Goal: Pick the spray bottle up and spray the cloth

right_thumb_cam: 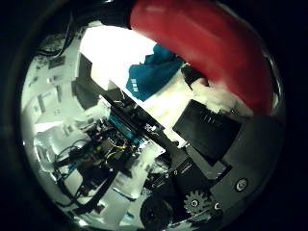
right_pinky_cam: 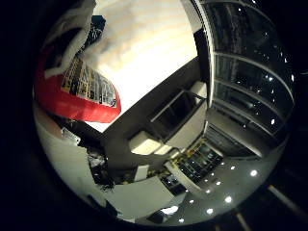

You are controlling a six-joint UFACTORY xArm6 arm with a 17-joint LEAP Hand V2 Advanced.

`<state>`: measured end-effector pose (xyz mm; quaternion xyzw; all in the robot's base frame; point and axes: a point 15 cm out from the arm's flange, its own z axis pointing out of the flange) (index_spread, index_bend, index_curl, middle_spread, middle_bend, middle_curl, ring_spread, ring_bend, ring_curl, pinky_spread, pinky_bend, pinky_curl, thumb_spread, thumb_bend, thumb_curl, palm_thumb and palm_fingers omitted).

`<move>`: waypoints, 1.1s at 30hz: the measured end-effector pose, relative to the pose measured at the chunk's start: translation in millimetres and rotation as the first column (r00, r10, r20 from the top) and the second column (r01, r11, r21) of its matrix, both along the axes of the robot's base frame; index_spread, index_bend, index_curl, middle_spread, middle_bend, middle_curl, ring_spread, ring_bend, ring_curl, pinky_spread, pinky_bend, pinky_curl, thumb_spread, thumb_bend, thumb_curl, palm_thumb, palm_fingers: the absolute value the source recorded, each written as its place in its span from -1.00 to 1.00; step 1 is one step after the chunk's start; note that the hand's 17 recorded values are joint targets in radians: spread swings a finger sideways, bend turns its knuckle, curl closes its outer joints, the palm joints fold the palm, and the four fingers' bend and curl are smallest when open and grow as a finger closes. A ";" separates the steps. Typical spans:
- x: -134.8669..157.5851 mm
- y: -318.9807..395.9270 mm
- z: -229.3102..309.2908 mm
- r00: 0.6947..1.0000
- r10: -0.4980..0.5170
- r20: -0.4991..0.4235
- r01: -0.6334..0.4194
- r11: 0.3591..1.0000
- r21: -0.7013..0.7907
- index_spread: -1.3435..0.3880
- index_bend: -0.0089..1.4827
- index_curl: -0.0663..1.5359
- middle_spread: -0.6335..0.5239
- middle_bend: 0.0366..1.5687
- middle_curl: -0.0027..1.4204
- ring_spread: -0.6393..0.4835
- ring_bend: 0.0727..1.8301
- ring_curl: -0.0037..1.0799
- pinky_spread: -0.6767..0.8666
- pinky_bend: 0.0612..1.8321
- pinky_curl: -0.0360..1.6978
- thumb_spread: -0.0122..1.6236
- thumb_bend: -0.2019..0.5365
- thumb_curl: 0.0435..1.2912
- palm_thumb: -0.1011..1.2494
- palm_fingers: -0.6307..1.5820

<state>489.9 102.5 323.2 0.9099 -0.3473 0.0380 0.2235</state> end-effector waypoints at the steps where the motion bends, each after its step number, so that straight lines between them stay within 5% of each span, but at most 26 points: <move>1: -1.6 1.4 -2.8 1.000 0.000 -0.008 0.000 1.000 -0.011 0.28 0.52 0.03 -0.07 0.72 -0.11 -0.15 0.60 0.08 -0.39 0.11 0.52 -0.28 -0.51 0.44 0.67 0.64; 33: -15.1 35.1 -38.7 0.998 0.040 -0.057 -0.050 0.980 -0.192 0.28 0.53 0.04 -0.07 0.73 -0.11 -0.15 0.60 0.10 -0.41 0.10 0.52 -0.30 -0.51 0.42 0.67 0.64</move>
